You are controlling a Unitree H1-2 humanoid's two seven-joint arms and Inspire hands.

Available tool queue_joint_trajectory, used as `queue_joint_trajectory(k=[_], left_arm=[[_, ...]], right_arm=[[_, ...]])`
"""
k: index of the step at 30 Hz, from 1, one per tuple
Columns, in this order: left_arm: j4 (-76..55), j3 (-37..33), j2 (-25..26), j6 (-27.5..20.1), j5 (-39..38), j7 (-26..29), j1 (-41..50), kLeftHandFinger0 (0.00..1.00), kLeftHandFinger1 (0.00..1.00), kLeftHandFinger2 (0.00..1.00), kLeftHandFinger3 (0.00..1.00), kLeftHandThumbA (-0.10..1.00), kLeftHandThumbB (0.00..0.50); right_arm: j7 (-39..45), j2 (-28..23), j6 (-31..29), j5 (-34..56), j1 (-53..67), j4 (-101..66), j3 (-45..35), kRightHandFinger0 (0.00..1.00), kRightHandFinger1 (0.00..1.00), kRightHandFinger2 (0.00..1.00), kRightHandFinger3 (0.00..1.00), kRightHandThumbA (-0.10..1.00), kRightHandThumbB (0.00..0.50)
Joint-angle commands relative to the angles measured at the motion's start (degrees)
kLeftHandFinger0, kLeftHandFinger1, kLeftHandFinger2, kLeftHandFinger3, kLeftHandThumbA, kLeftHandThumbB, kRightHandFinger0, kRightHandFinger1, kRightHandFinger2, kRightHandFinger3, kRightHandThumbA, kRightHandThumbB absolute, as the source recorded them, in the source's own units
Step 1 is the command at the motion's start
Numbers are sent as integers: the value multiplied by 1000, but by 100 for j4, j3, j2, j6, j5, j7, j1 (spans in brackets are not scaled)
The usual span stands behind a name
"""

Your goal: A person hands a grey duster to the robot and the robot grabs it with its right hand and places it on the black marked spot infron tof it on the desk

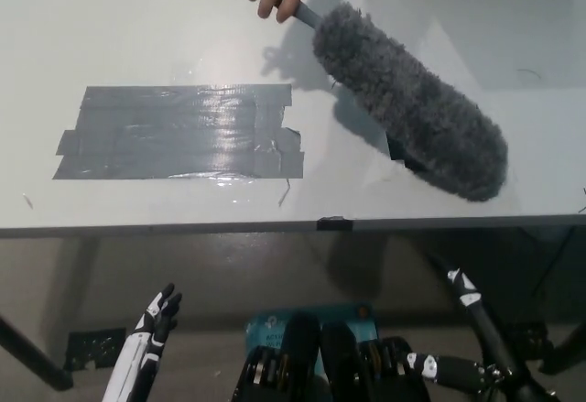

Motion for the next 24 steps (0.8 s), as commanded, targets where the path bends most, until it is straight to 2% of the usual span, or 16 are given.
queue_joint_trajectory(k=[1,2,6,9,11,14,16,24], left_arm=[[-96,10,95,-317,52,-11,-55,1000,1000,1000,1000,1000,218],[-77,3,96,-334,56,-15,-57,1000,1000,1000,1000,1000,220],[-123,-10,68,-275,55,-18,-43,1000,1000,1000,1000,1000,221],[-148,-12,63,-244,58,-20,-44,1000,1000,1000,1000,1000,234],[-169,-14,72,-221,65,-30,-58,1000,1000,1000,1000,1000,232],[-172,-11,77,-244,54,-35,-62,1000,1000,1000,1000,1000,222],[-179,-8,81,-234,68,-29,-69,1000,1000,1000,1000,1000,233],[-210,-6,68,-162,38,-48,-133,1000,1000,1000,1000,1000,253]], right_arm=[[-570,136,183,-2353,-508,-1620,-204,1000,1000,1000,1000,1000,375],[-325,186,539,-2528,-822,-1942,-257,1000,1000,1000,1000,1000,393],[61,213,1228,-2968,-1759,-1995,-283,1000,1000,1000,1000,1000,425],[157,179,1635,-3104,-2574,-1412,-196,1000,1000,1000,1000,1000,395],[91,212,1865,-3329,-2940,-1033,-129,1000,1000,1000,1000,1000,398],[-158,265,2096,-3567,-3391,-377,-23,1000,1000,1000,1000,1000,385],[-284,303,2275,-3651,-3719,103,33,1000,1000,1000,1000,1000,389],[-578,462,2682,-3519,-4821,1803,133,1000,1000,1000,1000,1000,442]])
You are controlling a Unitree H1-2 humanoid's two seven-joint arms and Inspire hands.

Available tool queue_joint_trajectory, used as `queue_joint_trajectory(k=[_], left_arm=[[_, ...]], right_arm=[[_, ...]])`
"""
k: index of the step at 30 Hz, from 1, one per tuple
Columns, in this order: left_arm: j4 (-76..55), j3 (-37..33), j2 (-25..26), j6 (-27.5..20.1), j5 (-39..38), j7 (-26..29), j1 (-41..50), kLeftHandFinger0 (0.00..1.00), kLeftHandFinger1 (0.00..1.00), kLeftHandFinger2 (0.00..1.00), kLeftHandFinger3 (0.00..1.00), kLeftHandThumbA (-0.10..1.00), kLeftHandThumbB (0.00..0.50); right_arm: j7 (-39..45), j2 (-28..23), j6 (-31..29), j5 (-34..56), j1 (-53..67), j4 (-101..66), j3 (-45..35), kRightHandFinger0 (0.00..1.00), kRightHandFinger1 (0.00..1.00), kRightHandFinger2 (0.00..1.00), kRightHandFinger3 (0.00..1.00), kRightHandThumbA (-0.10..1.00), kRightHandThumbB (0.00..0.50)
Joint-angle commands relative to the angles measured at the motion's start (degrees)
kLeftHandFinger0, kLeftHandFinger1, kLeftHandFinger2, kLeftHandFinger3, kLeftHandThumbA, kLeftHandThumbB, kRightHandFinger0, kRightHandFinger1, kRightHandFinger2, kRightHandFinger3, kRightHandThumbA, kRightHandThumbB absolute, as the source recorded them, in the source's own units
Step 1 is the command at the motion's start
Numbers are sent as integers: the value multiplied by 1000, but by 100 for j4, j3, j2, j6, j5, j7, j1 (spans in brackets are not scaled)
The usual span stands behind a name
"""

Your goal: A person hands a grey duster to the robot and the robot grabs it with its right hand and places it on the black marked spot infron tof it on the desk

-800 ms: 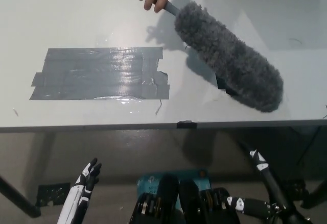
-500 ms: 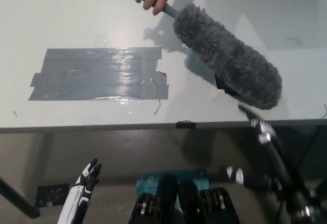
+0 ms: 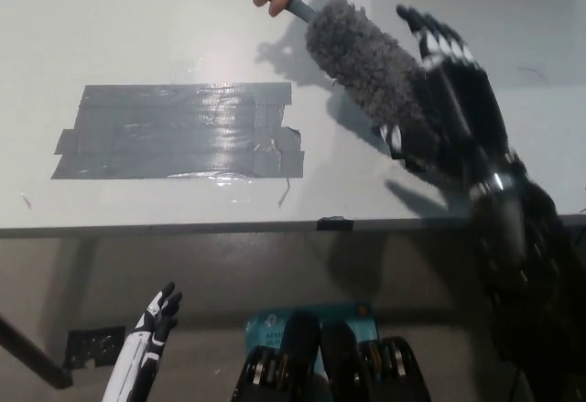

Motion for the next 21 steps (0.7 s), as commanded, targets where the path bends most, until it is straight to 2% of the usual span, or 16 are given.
queue_joint_trajectory(k=[1,6,10,12,15,21], left_arm=[[-177,-1,69,-188,54,-21,-103,1000,1000,1000,1000,1000,255],[-221,-6,77,-143,60,-41,-132,1000,1000,1000,1000,1000,241],[-221,-5,84,-148,69,-40,-155,1000,1000,1000,1000,1000,241],[-219,-12,82,-136,87,-40,-169,1000,1000,1000,1000,1000,244],[-242,-20,79,-89,107,-47,-189,1000,1000,1000,1000,1000,240],[-233,-29,68,-56,97,-76,-251,1000,1000,1000,1000,1000,248]], right_arm=[[-526,170,805,-662,-890,847,99,1000,1000,1000,1000,1000,441],[-773,254,809,-481,-1310,1805,138,1000,1000,1000,1000,1000,425],[-968,343,749,-350,-1553,2481,172,1000,1000,1000,1000,1000,445],[-941,367,739,-286,-1660,2743,213,1000,1000,1000,1000,1000,486],[-907,448,781,-171,-1803,3031,227,1000,1000,1000,1000,1000,475],[-784,511,818,16,-2016,3408,229,1000,1000,1000,1000,1000,500]])
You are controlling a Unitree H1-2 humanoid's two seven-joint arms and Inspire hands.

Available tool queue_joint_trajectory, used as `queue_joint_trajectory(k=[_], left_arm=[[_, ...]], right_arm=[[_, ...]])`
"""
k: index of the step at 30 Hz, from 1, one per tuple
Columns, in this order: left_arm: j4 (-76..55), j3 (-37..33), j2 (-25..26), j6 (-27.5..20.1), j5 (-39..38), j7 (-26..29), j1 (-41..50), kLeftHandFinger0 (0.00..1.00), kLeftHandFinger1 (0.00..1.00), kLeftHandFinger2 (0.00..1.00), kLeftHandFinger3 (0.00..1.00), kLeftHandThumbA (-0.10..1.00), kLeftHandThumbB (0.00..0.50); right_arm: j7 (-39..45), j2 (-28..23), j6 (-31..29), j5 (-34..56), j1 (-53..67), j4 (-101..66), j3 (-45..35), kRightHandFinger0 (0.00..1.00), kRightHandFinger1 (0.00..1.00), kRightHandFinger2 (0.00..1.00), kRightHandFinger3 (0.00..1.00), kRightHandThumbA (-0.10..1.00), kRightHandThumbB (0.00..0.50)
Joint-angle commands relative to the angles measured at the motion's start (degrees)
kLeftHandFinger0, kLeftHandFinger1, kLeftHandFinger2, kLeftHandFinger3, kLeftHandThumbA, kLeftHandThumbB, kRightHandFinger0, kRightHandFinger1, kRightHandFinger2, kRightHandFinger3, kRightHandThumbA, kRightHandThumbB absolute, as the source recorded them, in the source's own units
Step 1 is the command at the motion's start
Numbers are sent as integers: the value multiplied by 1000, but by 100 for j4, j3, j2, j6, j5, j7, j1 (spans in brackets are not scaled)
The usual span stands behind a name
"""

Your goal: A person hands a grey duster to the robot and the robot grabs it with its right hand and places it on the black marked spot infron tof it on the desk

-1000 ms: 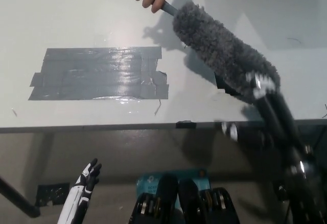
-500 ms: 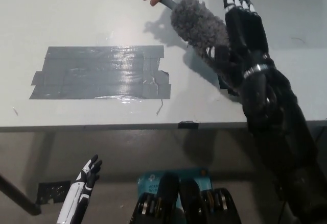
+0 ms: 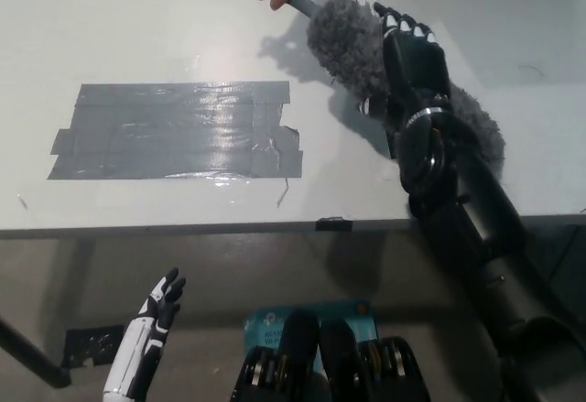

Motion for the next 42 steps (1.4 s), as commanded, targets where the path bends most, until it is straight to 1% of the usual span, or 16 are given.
queue_joint_trajectory(k=[1,6,7,8,9,10,11,12,13,16,17,21,27,33,39,42], left_arm=[[-184,-20,68,-88,28,-52,-51,1000,1000,1000,1000,1000,249],[-187,-34,85,-82,31,-85,-80,1000,1000,1000,1000,1000,251],[-172,-37,87,-83,29,-92,-96,1000,1000,1000,1000,1000,258],[-191,-40,86,-58,44,-93,-95,1000,1000,1000,1000,1000,264],[-197,-46,88,-57,70,-91,-97,1000,1000,1000,1000,1000,264],[-197,-46,90,-60,68,-97,-108,1000,1000,1000,1000,1000,264],[-194,-45,91,-60,65,-102,-116,1000,1000,1000,1000,1000,264],[-190,-42,100,-52,66,-112,-135,1000,1000,1000,1000,1000,262],[-178,-42,108,-70,71,-119,-146,1000,1000,1000,1000,1000,255],[-168,-34,91,-54,85,-120,-136,1000,1000,1000,1000,1000,255],[-180,-38,89,-30,88,-128,-135,1000,1000,1000,1000,1000,256],[-176,-51,101,-39,122,-141,-138,1000,1000,1000,1000,1000,231],[-174,-70,102,12,197,-132,-148,1000,1000,1000,1000,1000,240],[-216,-71,162,92,230,-166,-179,1000,1000,1000,1000,1000,253],[-178,-89,169,45,214,-191,-219,1000,1000,1000,1000,1000,229],[-171,-83,184,-13,215,-182,-219,1000,1000,1000,1000,1000,221]], right_arm=[[-122,78,128,233,-540,212,41,1000,1000,1000,1000,1000,500],[-502,61,-24,344,-767,703,-3,1000,1000,1000,1000,1000,475],[-748,86,-167,467,-842,880,-129,1000,1000,1000,1000,835,448],[-932,106,-247,539,-902,1010,-207,585,640,807,1000,489,339],[-1191,88,-399,516,-940,1144,-180,90,227,460,728,175,308],[-1411,65,-544,491,-944,1209,-160,18,52,253,529,26,254],[-1493,59,-595,501,-952,1247,-157,4,10,245,508,-75,253],[-1633,29,-785,543,-946,1283,-160,0,27,368,523,-99,223],[-1711,-12,-905,531,-907,1242,-127,0,95,537,624,-100,188],[-1767,-81,-1039,546,-801,1075,-69,0,275,792,800,-100,165],[-1769,-96,-1052,557,-769,1014,-70,0,312,817,831,-100,164],[-1815,-209,-1164,549,-665,743,3,0,423,847,962,-100,155],[-1764,-460,-1264,485,-668,514,164,0,448,852,962,-100,143],[-1524,-896,-1565,291,-684,431,621,0,426,846,891,-100,192],[-979,-1397,-1626,209,-677,488,1134,0,461,926,818,-100,175],[-1024,-1539,-2006,306,-671,862,1308,0,481,957,866,-100,195]])
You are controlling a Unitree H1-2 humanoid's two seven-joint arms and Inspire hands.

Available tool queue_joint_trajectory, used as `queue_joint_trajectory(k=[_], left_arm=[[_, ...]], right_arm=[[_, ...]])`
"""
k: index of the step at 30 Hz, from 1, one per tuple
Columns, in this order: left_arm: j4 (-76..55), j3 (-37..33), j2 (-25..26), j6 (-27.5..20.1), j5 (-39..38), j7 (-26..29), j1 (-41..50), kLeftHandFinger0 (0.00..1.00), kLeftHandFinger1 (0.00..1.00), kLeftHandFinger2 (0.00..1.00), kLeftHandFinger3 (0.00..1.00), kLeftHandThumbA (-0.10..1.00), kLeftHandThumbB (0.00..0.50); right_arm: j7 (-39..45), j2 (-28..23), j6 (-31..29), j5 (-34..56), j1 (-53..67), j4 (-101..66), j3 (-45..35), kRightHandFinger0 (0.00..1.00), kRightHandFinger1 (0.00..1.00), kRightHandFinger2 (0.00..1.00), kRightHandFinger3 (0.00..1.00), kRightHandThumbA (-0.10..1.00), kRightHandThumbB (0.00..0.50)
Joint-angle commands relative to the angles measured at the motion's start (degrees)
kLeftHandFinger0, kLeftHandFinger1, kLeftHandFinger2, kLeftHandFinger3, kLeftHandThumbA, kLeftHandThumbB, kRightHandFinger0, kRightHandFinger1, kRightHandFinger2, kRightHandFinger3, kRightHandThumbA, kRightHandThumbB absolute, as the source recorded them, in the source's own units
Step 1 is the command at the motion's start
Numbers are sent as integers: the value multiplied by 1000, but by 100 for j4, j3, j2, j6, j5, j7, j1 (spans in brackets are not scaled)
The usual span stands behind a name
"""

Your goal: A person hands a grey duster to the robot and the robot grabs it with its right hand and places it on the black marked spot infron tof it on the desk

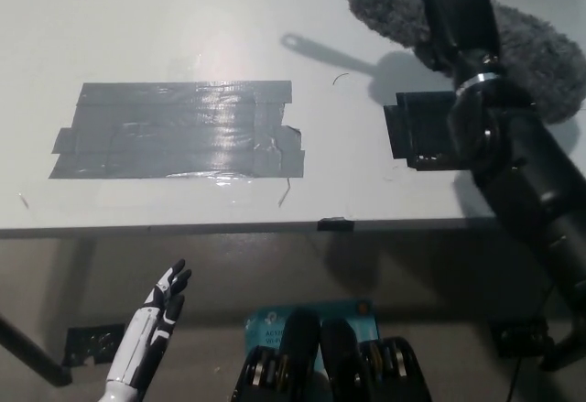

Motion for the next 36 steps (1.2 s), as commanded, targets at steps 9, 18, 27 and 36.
queue_joint_trajectory(k=[9,18,27,36], left_arm=[[-173,-46,88,-61,49,-64,-84,1000,1000,1000,1000,1000,223],[-158,-59,107,-79,78,-76,-160,1000,1000,1000,1000,1000,217],[-111,-71,130,-133,60,-107,-227,1000,1000,1000,1000,1000,206],[-101,-72,158,-127,117,-99,-279,1000,1000,1000,1000,1000,215]], right_arm=[[1800,-243,-488,937,-151,428,-114,333,732,932,909,152,271],[5311,-626,525,2593,-436,-99,-430,1000,1000,1000,1000,603,500],[6550,-993,2250,5323,-502,-1939,-1922,1000,1000,1000,1000,603,500],[5812,-1031,2270,7238,-829,-2783,-3210,1000,1000,1000,1000,897,500]])
